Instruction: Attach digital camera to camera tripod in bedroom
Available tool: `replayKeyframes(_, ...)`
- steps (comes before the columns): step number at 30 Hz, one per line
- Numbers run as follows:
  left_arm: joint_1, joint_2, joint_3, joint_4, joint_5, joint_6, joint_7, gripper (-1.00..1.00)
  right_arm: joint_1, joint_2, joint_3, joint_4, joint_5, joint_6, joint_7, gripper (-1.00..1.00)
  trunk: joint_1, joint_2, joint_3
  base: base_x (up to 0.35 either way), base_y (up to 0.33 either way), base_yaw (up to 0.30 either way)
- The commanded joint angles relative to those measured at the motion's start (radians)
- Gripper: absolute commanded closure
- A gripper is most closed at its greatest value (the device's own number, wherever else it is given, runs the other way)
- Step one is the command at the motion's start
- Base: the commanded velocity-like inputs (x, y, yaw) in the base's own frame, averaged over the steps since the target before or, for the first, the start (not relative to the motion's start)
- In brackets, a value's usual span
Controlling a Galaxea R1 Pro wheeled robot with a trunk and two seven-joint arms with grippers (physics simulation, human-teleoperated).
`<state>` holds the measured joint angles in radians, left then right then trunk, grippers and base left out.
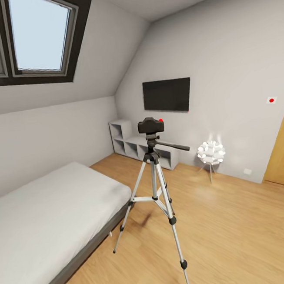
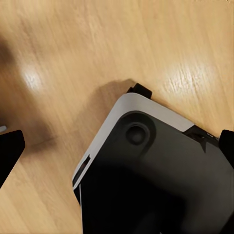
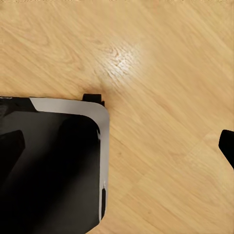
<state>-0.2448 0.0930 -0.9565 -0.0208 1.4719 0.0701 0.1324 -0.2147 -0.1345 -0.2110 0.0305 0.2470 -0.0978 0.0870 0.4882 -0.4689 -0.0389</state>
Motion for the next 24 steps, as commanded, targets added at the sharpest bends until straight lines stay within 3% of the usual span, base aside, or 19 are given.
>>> replayKeyframes(1, -0.001, 0.001, -0.008, -0.002, 0.007, 0.004, 0.006, -1.0, -0.002, -0.001, -0.008, 0.003, 0.008, -0.006, 0.002, -1.0, 0.001, -0.002, 0.0, 0.0, 0.0, 0.0)
replayKeyframes(9, 0.0, -0.009, -0.012, 0.002, 0.004, -0.006, 0.005, -1.0, 0.008, 0.0, -0.008, 0.003, 0.006, -0.006, 0.002, -1.0, 0.001, -0.002, 0.012, 0.0, 0.0, 0.0)
replayKeyframes(14, 0.024, -0.023, -0.013, 0.008, -0.008, -0.092, 0.004, -1.0, 0.033, 0.001, -0.008, 0.003, 0.007, -0.016, 0.002, -1.0, 0.001, -0.002, 0.02, 0.0, 0.0, 0.0)
replayKeyframes(15, 0.027, -0.025, -0.013, 0.009, -0.013, -0.101, 0.004, -1.0, 0.036, 0.001, -0.008, 0.003, 0.007, -0.021, 0.002, -1.0, 0.001, -0.002, 0.022, 0.0, 0.0, 0.0)
replayKeyframes(17, 0.034, -0.035, -0.014, 0.012, -0.064, -0.125, 0.004, -1.0, 0.045, 0.0, -0.008, 0.003, 0.007, -0.045, 0.002, -1.0, 0.001, -0.002, 0.025, 0.0, 0.0, 0.0)
replayKeyframes(24, 0.036, -0.039, -0.014, 0.014, -0.101, -0.132, 0.004, -1.0, 0.049, 0.001, -0.008, 0.003, 0.008, -0.054, 0.002, -1.0, 0.001, -0.002, 0.036, 0.0, 0.0, 0.0)
